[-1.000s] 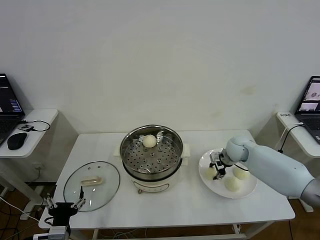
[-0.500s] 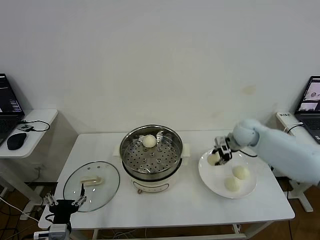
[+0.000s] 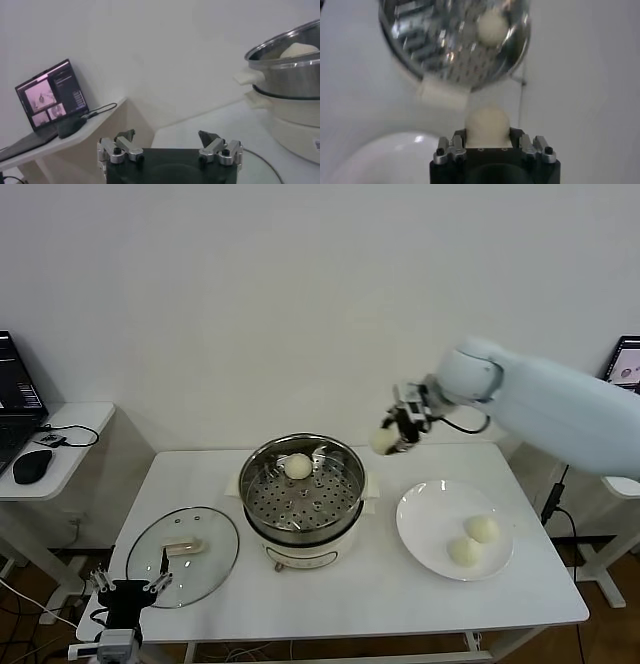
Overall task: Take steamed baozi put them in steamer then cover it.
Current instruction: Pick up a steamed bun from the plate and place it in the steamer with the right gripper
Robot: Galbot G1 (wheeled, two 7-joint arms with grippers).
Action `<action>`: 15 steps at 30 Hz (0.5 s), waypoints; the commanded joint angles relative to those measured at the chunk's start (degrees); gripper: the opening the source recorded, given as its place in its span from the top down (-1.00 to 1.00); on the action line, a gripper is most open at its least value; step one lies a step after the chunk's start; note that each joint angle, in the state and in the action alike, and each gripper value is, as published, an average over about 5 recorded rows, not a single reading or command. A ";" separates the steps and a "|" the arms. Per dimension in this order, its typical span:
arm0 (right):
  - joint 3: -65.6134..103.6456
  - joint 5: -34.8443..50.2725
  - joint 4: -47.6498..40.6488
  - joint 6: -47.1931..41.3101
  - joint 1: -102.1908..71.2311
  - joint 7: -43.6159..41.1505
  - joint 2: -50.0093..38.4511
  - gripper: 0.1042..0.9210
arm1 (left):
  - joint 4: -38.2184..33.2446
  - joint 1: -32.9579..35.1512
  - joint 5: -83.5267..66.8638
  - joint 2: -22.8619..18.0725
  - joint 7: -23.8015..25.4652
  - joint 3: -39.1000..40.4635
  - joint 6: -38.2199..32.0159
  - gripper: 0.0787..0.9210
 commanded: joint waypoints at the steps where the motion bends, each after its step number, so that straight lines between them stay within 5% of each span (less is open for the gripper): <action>1: -2.19 8.24 -4.45 -5.98 0.48 4.05 15.42 -0.10 | -0.04 0.25 0.30 -0.11 -0.04 -0.80 -0.19 -0.77; 15: -2.82 6.04 -14.61 -10.60 -8.95 6.46 25.08 -0.10 | 0.04 0.68 0.05 -0.39 -0.30 -1.68 -1.13 -0.77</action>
